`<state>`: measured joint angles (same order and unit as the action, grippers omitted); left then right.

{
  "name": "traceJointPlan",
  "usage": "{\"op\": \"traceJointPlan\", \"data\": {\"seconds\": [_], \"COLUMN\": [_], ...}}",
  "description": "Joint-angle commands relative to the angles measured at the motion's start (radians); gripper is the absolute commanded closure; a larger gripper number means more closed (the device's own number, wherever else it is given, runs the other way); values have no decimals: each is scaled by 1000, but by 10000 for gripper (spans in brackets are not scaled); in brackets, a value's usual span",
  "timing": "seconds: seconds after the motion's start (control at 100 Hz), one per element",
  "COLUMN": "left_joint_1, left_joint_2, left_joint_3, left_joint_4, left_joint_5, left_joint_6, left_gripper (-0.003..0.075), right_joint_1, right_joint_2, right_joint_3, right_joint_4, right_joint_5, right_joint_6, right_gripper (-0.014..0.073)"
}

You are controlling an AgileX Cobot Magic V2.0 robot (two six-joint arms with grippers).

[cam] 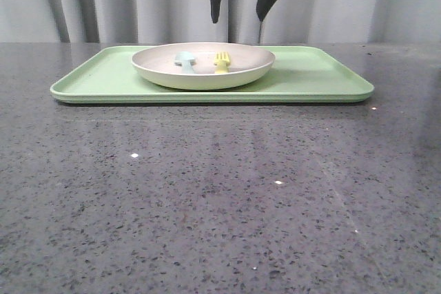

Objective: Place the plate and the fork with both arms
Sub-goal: 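Lower the right gripper onto the yellow fork and close it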

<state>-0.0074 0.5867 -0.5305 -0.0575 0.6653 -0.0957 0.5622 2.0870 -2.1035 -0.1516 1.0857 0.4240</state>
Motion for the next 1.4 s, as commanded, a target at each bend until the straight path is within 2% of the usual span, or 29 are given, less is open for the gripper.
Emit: {"op": "traceJointPlan", "data": {"seconds": [0.0,0.95,1.02,1.39], "left_joint_1": [2,2,2,2], "left_joint_2": [0,0,0,0], "left_joint_3": [-28,-28,-28,-28], "left_joint_4": [-3,-3,-3,-3], "left_joint_5": [-67,-67,-67,-67], "left_joint_6": [-8,-8,-8,-8], "left_gripper": [258,258,258,258], "right_joint_1": [-1,2,2,2], "right_joint_2": [-42,71,71,71], "right_joint_3": [-35,-35,-35,-35], "right_joint_4": [-9,71,71,72], "right_joint_5": [-37,-25,-22,-17], "right_joint_6": [8,41,42,42], "right_gripper": [104,110,154,516]}}
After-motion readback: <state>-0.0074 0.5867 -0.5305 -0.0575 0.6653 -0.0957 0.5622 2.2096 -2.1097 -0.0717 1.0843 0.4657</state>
